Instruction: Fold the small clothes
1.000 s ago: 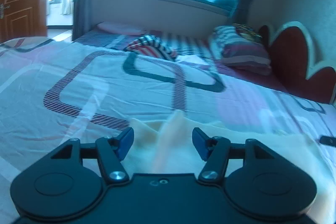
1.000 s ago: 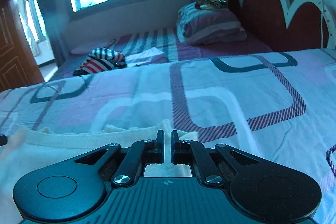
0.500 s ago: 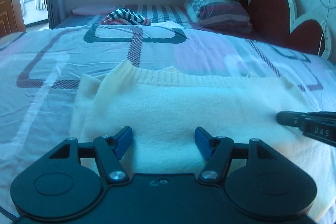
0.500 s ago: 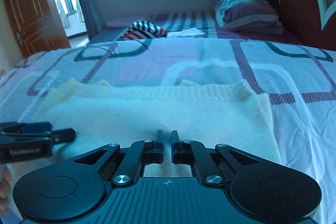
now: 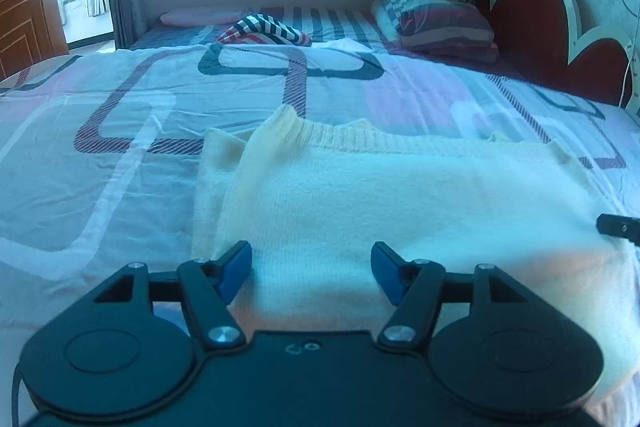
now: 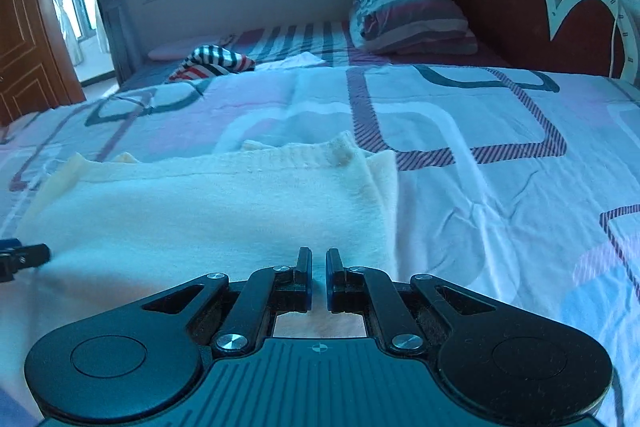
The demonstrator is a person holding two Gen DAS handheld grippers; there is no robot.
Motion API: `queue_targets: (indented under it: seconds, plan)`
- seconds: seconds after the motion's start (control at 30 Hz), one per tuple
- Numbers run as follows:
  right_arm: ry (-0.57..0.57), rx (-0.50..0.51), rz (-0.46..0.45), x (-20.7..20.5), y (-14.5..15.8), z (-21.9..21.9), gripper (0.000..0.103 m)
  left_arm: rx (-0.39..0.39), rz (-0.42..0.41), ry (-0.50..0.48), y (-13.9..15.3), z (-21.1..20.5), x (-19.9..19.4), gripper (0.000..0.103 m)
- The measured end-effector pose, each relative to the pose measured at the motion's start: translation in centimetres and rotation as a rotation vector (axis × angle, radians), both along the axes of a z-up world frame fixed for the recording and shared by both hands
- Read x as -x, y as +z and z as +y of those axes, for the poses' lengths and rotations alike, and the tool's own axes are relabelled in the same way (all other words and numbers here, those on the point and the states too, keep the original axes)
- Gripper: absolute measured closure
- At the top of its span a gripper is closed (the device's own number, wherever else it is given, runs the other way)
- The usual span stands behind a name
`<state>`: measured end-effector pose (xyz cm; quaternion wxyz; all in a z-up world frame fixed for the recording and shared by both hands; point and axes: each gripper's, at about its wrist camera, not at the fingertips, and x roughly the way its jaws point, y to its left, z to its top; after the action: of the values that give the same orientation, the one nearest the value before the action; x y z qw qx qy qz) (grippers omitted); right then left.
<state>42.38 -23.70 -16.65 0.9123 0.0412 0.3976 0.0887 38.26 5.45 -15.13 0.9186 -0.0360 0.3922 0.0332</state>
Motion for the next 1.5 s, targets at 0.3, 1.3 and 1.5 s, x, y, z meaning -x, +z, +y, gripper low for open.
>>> queue_targets:
  seconds: [0.3, 1.3, 1.5]
  plan:
    - [0.064, -0.056, -0.049, 3.0, 2.2, 4.5, 0.061, 0.009, -0.005, -0.041, 0.4, -2.2, 1.5, 0.034]
    - [0.000, 0.097, 0.040, 10.9, -1.8, 3.4, 0.060, -0.019, 0.033, -0.025, -1.9, -0.4, 9.4, 0.032]
    - [-0.016, 0.144, 0.049, 10.8, -1.9, 4.3, 0.059, -0.047, 0.022, -0.036, -2.2, -0.7, 9.5, 0.030]
